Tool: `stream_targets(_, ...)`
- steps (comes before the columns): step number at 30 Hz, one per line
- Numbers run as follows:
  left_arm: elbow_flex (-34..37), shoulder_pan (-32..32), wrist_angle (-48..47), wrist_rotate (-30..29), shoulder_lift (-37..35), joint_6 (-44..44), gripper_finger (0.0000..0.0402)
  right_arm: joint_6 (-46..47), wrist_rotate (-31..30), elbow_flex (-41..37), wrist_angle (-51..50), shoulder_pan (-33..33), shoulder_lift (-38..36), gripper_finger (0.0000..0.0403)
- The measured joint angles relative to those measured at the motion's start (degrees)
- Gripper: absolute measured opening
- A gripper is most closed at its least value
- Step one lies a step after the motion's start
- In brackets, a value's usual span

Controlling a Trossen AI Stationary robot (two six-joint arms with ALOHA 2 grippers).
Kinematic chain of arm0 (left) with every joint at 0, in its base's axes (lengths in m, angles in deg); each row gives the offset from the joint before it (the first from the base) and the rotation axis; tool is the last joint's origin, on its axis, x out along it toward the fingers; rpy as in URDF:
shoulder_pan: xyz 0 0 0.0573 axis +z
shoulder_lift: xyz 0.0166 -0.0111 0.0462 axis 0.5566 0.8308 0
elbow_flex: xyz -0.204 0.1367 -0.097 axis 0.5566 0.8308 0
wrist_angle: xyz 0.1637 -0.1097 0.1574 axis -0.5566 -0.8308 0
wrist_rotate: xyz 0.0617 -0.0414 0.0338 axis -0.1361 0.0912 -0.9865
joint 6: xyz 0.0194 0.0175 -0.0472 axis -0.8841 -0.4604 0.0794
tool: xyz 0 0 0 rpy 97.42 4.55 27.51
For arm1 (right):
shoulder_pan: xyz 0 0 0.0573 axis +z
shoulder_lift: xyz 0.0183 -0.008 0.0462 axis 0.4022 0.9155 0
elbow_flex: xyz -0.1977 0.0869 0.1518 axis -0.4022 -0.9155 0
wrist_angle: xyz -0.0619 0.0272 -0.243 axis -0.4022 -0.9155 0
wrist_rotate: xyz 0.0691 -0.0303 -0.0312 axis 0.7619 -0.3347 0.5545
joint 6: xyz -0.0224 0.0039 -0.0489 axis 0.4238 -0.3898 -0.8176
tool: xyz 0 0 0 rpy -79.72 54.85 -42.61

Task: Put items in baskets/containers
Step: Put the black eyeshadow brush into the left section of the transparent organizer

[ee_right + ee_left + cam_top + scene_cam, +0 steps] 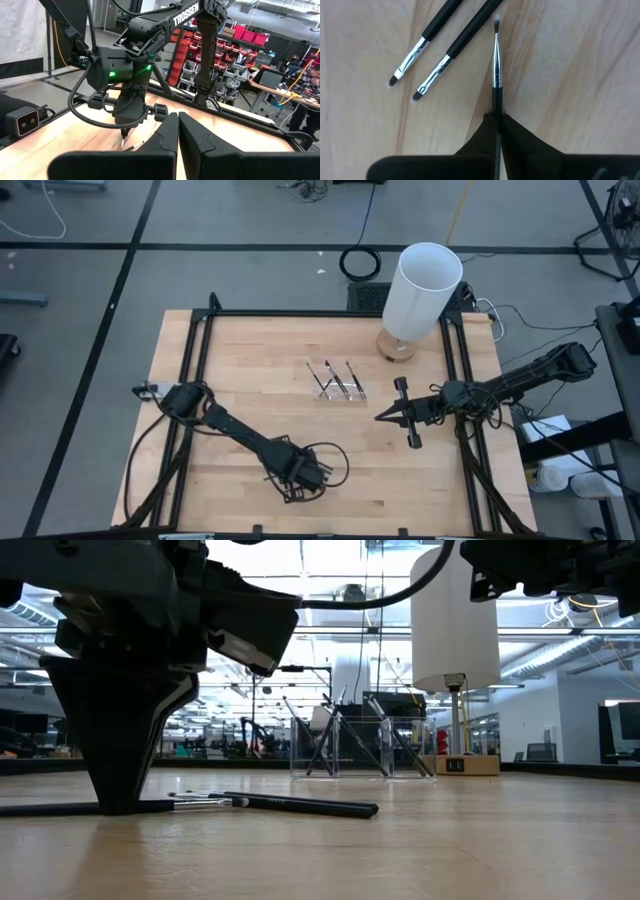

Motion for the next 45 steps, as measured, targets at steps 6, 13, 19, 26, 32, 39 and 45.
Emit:
stream_targets(6,-4.35,-0.41,-5.44,-2.63,0.95,-1.10,0.0006,-0.07,-0.02,0.00,0.13,0.01,0.00,0.0000)
stream_targets(13,-9.23,-1.00,-10.63,-6.32,1.50,-1.96,0.0004,-0.07,-0.04,0.00,0.09,0.02,0.00,0.0000)
stream_targets(19,-9.43,-1.13,-11.74,-6.87,1.48,-2.01,0.0004,-0.09,-0.08,0.00,0.25,0.02,0.00,0.0000)
stream_targets(26,-9.47,-1.17,-12.82,-6.94,1.40,-1.84,0.0004,-0.08,-0.11,0.00,0.24,0.02,0.00,0.0000)
stream_targets(32,-9.56,-1.06,-13.27,-6.97,0.49,-1.65,0.0009,-0.08,-0.12,0.00,0.23,0.02,0.00,0.0000)
stream_targets(39,-9.60,-1.04,-14.02,-9.28,-3.73,-1.20,0.0009,-0.29,-0.15,0.02,0.21,0.00,0.00,0.0000)
stream_targets(45,-9.62,-0.62,-13.64,-15.68,-8.53,-1.41,0.0007,-0.21,-0.15,0.02,0.21,0.02,0.00,0.0000)
